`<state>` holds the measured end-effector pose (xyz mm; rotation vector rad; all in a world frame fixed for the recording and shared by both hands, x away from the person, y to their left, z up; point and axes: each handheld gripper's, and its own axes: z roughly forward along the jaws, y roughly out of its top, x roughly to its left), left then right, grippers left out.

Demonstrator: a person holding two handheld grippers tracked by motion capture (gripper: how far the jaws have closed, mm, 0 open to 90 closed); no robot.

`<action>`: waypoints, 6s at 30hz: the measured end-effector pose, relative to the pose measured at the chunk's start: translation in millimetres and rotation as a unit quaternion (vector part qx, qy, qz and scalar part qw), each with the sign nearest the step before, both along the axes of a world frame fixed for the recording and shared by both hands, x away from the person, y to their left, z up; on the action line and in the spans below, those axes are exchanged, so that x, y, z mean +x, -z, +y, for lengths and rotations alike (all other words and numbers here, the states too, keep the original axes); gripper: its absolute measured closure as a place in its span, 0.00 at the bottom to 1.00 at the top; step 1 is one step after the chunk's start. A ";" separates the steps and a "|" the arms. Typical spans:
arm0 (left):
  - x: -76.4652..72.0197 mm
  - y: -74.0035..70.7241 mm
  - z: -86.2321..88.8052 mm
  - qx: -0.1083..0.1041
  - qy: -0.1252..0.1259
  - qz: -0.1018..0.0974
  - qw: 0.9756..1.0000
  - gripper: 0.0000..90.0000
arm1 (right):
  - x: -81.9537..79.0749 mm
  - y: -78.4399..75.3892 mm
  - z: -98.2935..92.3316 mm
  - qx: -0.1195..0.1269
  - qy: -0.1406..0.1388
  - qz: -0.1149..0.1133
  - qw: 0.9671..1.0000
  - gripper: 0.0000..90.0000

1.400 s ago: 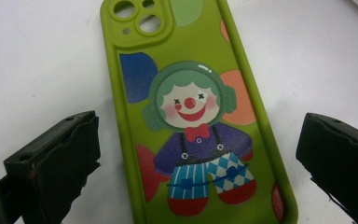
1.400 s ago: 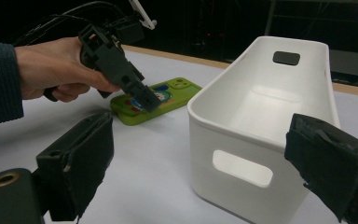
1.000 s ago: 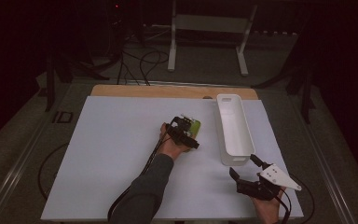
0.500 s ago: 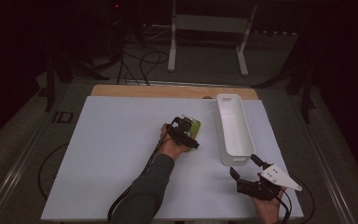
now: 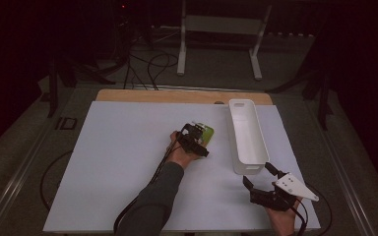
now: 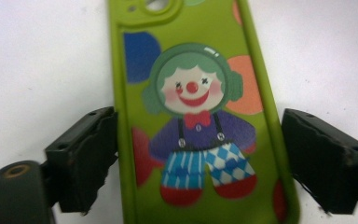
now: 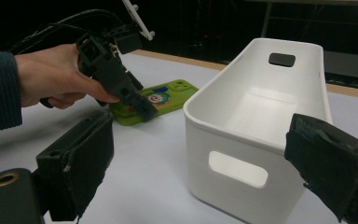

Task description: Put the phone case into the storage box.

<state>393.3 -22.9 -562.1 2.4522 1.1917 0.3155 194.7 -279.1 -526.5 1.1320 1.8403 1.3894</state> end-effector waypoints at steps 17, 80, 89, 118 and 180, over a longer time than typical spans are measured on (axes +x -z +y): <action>-3.1 -11.4 1.9 0.004 0.005 -0.040 0.999 0.19 | -0.1 0.1 0.1 0.001 0.002 0.001 1.000 0.09; -21.1 -65.6 20.0 -0.020 0.037 -0.126 0.991 0.19 | 1.3 1.4 0.3 0.005 0.002 0.007 1.000 0.09; -24.6 -74.0 25.3 -0.027 0.046 -0.137 0.989 0.19 | 2.0 1.6 0.0 0.005 0.003 0.012 1.000 0.09; -49.4 -99.0 44.1 -0.068 0.099 -0.163 0.979 0.19 | 2.4 -0.8 -0.9 0.015 0.005 0.019 1.000 0.09; -89.2 -113.9 60.5 -0.128 0.170 -0.179 0.960 0.19 | 69.0 -49.8 34.4 0.108 -0.053 0.150 0.981 0.09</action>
